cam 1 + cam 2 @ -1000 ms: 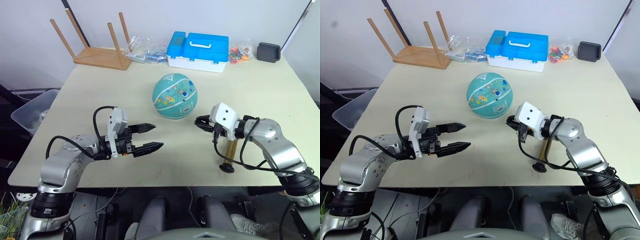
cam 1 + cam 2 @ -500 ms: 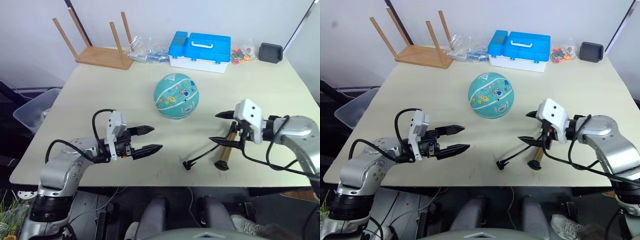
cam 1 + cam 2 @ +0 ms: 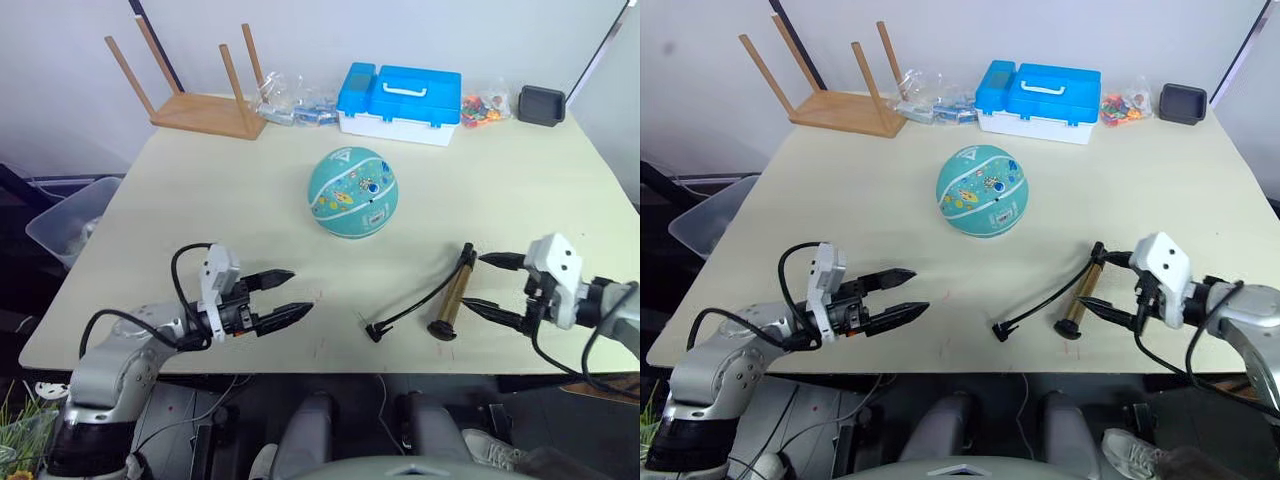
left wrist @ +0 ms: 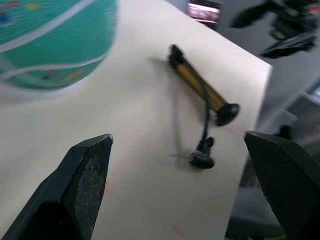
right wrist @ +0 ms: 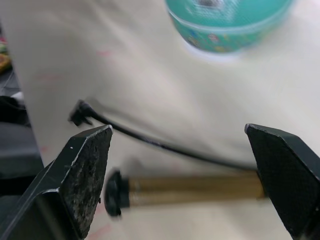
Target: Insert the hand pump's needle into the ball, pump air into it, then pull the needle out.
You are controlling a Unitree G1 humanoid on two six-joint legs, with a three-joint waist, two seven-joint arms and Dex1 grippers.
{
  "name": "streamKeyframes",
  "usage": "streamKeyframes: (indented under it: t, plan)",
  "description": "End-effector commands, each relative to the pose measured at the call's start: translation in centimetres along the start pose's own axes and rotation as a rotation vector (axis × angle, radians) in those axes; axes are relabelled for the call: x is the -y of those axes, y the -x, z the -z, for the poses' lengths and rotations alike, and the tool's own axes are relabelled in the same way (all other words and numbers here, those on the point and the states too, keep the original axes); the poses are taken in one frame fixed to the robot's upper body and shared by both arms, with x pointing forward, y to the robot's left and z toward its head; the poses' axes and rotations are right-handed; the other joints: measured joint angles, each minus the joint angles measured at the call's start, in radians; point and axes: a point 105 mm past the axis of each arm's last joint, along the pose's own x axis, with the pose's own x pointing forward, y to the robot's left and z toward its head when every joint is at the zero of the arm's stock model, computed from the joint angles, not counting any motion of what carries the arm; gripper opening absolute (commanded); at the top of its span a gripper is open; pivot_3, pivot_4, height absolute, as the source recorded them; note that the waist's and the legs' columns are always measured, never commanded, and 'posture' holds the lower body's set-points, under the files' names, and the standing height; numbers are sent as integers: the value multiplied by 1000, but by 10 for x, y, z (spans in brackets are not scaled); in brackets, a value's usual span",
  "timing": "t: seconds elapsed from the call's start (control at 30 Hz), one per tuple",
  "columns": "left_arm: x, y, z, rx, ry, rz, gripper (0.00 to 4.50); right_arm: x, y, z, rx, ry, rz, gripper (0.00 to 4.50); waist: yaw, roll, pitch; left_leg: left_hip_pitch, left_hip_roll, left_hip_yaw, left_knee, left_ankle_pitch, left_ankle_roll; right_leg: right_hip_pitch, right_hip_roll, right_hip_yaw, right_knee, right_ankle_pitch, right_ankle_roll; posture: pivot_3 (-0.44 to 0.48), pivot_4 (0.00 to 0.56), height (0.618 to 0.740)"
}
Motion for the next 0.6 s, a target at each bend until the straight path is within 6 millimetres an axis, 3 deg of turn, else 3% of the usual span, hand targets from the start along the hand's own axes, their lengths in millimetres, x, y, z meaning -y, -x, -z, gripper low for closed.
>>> streamKeyframes:
  t: [0.03,0.37,0.6]
  plan:
    - [-5,18,-3,29,-29,-89,4500,4,20,-2,42,28,78,4447,2,0,0,0,1,0,0,0,0,0,0,0,0,0,0,0,150,740]
    - [-5,51,21,0,22,-245,4500,-3,53,29,-9,-34,223,4447,5,0,0,1,2,2,0,0,0,1,0,1,0,0,0,0,150,740]
    - [-5,53,24,-4,36,-254,4500,-2,55,28,-9,-30,233,4447,4,0,0,2,4,9,0,0,0,0,1,2,0,-2,-3,0,150,740]
